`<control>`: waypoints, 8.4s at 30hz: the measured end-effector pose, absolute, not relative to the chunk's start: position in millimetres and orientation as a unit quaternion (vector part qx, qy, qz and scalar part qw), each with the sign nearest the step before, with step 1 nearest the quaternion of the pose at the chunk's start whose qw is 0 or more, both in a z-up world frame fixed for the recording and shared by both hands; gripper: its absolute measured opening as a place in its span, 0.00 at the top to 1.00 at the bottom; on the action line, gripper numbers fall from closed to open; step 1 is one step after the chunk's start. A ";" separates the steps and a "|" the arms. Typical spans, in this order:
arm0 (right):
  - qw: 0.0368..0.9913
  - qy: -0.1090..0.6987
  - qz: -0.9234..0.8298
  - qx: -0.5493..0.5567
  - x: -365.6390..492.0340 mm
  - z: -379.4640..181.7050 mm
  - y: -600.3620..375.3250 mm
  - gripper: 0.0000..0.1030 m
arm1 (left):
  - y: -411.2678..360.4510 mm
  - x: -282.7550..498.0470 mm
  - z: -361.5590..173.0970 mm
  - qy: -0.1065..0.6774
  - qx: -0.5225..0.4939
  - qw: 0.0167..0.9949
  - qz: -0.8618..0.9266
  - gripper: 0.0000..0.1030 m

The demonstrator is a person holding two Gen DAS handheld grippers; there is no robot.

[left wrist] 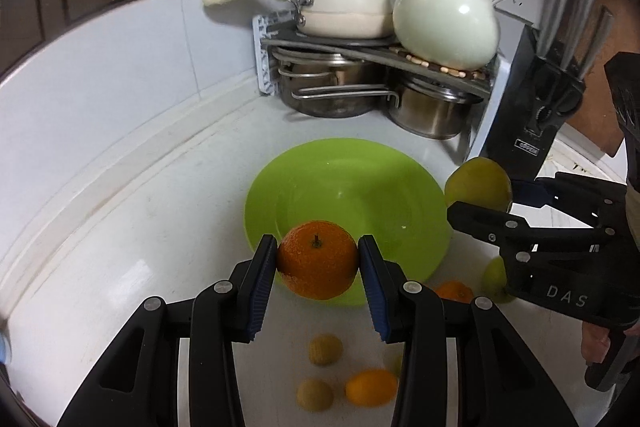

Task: Organize fruits
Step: 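Carry the orange and yellow pear over the green plate with both grippers, then open both grippers to release the orange and pear onto the plate, then grasp the small green tomato with the left gripper while the right gripper grasps a kiwi, then carry the green tomato and kiwi over the green plate with both grippers, then open both grippers to drop the tomato and kiwi onto the plate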

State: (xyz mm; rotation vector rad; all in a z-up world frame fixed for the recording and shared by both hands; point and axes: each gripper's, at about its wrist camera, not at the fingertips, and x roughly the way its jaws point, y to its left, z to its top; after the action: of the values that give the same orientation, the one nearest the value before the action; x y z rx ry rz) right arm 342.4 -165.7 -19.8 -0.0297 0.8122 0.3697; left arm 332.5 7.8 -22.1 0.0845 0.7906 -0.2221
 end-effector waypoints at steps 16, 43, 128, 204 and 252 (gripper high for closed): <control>0.866 0.460 0.193 -0.041 405.3 -60.6 -151.7 0.52 | 1.7 403.0 -68.7 0.459 0.072 0.875 -0.133 0.60; 0.860 0.471 0.193 -0.044 413.7 -72.6 -150.4 0.47 | 3.5 407.3 -74.3 0.463 0.072 0.874 -0.126 0.50; 0.841 0.392 0.309 -0.209 252.2 -88.9 -33.4 0.63 | 93.8 236.8 -112.3 0.405 0.106 0.906 -0.064 0.55; 0.912 0.345 0.208 -0.075 333.2 -1.6 -141.3 0.73 | 9.7 324.6 -0.1 0.362 0.028 0.924 -0.121 0.72; 0.865 0.463 0.190 -0.028 436.5 -64.1 -143.8 0.70 | 10.4 435.5 -66.1 0.472 0.026 0.874 -0.110 0.68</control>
State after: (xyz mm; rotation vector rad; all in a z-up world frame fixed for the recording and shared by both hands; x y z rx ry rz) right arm 436.4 -143.8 -64.1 -0.0597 0.9703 0.3974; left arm 435.5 10.4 -66.1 0.0544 0.9862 -0.2307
